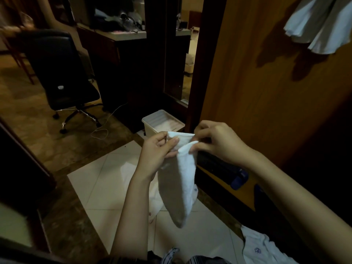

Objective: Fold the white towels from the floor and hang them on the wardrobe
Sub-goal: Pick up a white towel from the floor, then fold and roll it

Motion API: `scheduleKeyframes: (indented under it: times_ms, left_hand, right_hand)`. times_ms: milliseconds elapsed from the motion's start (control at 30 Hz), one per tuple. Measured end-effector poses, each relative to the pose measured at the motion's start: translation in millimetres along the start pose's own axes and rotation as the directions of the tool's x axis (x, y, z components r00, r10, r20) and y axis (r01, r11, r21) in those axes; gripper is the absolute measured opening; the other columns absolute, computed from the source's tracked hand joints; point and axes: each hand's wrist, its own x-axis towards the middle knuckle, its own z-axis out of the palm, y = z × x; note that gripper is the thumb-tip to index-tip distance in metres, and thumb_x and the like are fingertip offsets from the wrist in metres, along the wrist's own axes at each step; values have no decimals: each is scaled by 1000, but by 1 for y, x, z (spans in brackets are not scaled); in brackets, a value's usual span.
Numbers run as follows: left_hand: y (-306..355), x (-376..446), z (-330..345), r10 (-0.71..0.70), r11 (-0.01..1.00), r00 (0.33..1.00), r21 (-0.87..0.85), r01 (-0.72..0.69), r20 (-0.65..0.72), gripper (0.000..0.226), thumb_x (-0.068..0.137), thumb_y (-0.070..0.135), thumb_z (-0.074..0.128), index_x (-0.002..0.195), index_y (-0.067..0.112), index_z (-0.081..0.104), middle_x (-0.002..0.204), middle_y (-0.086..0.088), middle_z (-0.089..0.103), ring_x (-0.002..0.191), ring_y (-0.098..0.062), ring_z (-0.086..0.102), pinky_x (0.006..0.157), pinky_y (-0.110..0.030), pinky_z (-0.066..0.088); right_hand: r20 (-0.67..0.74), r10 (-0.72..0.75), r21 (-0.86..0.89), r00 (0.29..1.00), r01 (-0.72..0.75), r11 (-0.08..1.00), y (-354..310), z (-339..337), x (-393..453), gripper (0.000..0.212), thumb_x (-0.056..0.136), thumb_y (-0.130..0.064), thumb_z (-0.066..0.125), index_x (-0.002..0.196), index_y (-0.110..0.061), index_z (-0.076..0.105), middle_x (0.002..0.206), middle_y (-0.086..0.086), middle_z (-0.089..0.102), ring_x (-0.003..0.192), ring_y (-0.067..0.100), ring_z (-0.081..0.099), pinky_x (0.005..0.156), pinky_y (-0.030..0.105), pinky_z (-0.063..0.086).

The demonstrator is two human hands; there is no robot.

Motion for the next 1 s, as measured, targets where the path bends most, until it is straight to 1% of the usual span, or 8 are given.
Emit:
scheduleKeyframes:
  times_ms: [100, 233, 367, 567, 733, 800, 867, 1000]
  left_hand:
    - [-2, 1, 3, -30, 1000, 999, 10, 30, 19, 14, 91, 8, 59, 100, 14, 68, 91, 2, 75, 88, -11, 70, 68, -19, 53]
    - [-1, 0, 6, -34, 999, 999, 12, 34, 41, 21, 94, 7, 55, 107, 14, 69, 97, 2, 74, 94, -11, 69, 71, -20, 53]
    - [0, -1, 8, -39, 999, 997, -36, 42, 73, 23, 96, 10, 52, 105, 21, 69, 102, 1, 73, 101, -14, 67, 81, -25, 53]
    - [2, -1, 10, -53, 993, 995, -98, 61, 83, 32, 100, 16, 43, 96, 26, 73, 104, 0, 73, 107, -18, 64, 98, -39, 47]
    - [4, 1, 9, -59, 987, 993, -141, 74, 104, 28, 98, 24, 42, 103, 22, 69, 107, -3, 72, 109, -20, 64, 97, -37, 49]
    - [7, 0, 7, -51, 986, 990, -153, 71, 129, 25, 90, 31, 49, 103, 21, 68, 103, -1, 73, 104, -17, 66, 90, -31, 52]
    - [7, 1, 4, -20, 994, 988, -104, 36, 156, 25, 84, 25, 57, 107, 19, 66, 103, -1, 73, 102, -16, 67, 83, -25, 54]
    - [4, 1, 2, -12, 998, 988, -61, 22, 153, 25, 91, 4, 54, 112, 15, 63, 99, 2, 74, 96, -12, 68, 75, -19, 52]
  right_hand:
    - [-19, 38, 46, 999, -37, 998, -1, -1, 1, 46, 73, -59, 59, 86, -18, 74, 93, -9, 62, 79, 6, 58, 66, 29, 51]
    - [-38, 83, 38, 996, -81, 996, -1, -2, 1, 47, 75, -60, 54, 80, -16, 70, 76, -3, 66, 68, 10, 60, 61, 39, 52]
    - [-60, 131, 41, 990, -129, 991, -1, -2, 1, 35, 82, -50, 62, 74, -16, 67, 68, -3, 64, 63, 10, 59, 58, 39, 50]
    - [-68, 171, 31, 983, -169, 985, -2, -6, 4, 34, 81, -46, 64, 70, -14, 67, 65, -2, 62, 61, 10, 57, 56, 35, 48]
    - [-125, 182, 60, 975, -176, 983, -2, -3, 5, 33, 80, -41, 70, 70, -10, 66, 66, 5, 64, 60, 16, 58, 56, 39, 49]
    - [-151, 191, 98, 970, -177, 979, -3, -1, 4, 28, 80, -38, 71, 73, -11, 66, 69, 3, 65, 63, 16, 60, 58, 41, 51]
    - [-182, 186, 140, 966, -161, 977, -4, 1, 3, 24, 78, -35, 74, 80, -14, 63, 75, -2, 66, 67, 12, 62, 59, 38, 53]
    - [-160, 234, 257, 959, -188, 948, -4, 0, 3, 54, 72, -32, 80, 117, -19, 54, 95, -8, 64, 82, 6, 64, 64, 21, 52]
